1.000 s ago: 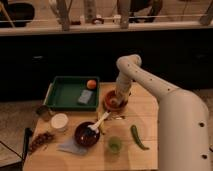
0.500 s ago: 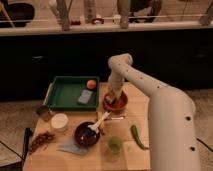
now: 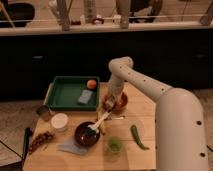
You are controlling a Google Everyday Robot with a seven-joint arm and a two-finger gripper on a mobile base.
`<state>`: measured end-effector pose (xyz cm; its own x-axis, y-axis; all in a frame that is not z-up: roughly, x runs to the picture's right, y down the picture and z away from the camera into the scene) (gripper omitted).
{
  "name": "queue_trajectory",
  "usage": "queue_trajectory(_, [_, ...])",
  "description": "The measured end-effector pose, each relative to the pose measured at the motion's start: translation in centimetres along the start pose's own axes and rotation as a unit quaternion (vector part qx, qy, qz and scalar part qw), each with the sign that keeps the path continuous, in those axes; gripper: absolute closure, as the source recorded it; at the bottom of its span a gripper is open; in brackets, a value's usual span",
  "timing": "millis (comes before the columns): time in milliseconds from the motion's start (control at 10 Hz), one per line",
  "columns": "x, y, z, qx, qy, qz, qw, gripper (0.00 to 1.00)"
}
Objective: Wipe red bowl with eraser
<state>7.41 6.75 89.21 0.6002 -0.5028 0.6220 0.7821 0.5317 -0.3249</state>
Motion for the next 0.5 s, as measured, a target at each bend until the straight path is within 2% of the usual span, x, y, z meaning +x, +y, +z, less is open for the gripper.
queue_trajectory(300, [2.3,2.5,-1.1,0.002,0.01,0.035,0.9994,1.0])
queue_trajectory(500, [4.2,1.3,-1.8,0.016,0.023,0.058,0.9979,1.0])
